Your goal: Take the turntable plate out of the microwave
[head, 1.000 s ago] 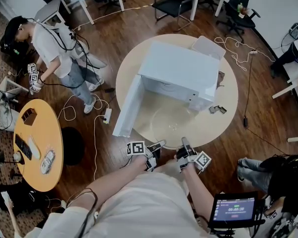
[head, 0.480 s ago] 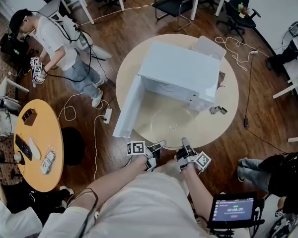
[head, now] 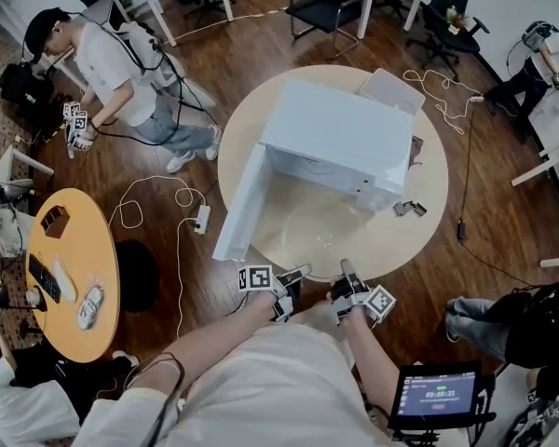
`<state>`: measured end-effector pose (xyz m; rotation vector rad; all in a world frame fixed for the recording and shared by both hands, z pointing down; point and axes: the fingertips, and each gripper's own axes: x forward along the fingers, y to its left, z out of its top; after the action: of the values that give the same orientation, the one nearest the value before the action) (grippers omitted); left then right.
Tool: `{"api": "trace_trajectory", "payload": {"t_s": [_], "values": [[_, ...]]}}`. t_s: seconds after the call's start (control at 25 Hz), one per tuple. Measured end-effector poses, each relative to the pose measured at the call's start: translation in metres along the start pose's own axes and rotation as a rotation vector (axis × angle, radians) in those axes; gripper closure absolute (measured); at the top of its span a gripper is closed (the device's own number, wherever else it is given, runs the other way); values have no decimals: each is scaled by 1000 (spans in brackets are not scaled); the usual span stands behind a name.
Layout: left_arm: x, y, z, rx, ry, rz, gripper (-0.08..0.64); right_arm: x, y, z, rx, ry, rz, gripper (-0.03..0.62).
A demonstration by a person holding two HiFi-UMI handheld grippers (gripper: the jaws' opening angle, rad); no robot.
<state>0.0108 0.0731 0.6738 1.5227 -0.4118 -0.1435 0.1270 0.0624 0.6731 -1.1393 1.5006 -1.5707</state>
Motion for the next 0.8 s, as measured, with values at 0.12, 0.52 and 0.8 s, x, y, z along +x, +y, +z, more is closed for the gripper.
{"api": "trace_trajectory", "payload": {"t_s": [0.12, 0.52, 0.8], "values": [[2, 2, 2, 0, 3, 0, 512, 2, -4, 2, -5, 0, -9, 563], [4, -1, 6, 6, 25, 9, 512, 4, -1, 3, 0, -13, -13, 563], [5, 0, 12, 11, 27, 14, 512, 10, 2, 4, 0, -18, -4, 563]]}}
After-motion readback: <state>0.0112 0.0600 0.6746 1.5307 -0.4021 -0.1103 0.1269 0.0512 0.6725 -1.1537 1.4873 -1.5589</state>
